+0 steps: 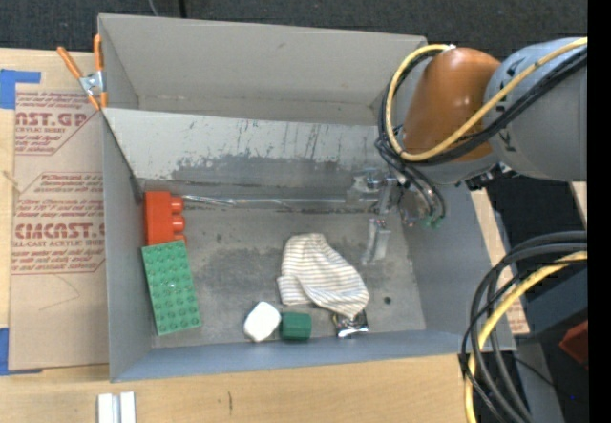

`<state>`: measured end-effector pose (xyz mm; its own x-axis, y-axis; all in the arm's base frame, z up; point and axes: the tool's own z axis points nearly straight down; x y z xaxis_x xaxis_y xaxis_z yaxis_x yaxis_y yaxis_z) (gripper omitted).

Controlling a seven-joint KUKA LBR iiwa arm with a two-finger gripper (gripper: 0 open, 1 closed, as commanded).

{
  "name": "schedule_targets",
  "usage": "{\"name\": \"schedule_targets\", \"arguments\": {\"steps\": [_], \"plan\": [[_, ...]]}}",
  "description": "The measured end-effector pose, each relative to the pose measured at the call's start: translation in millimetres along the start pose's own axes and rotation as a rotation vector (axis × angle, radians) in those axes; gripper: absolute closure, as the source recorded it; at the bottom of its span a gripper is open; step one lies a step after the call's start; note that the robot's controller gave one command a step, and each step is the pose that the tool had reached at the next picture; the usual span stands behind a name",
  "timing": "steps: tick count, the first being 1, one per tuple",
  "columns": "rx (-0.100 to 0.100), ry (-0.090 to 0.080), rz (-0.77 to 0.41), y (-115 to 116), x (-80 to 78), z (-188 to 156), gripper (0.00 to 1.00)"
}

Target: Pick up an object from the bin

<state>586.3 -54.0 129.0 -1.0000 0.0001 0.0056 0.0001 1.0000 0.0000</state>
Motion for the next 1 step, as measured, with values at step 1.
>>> {"name": "schedule_targets", "arguments": {"steps": [1], "plan": [[0.001,-0.007,-0.001,0.1,-1.8,-4.8,0.0]]}}
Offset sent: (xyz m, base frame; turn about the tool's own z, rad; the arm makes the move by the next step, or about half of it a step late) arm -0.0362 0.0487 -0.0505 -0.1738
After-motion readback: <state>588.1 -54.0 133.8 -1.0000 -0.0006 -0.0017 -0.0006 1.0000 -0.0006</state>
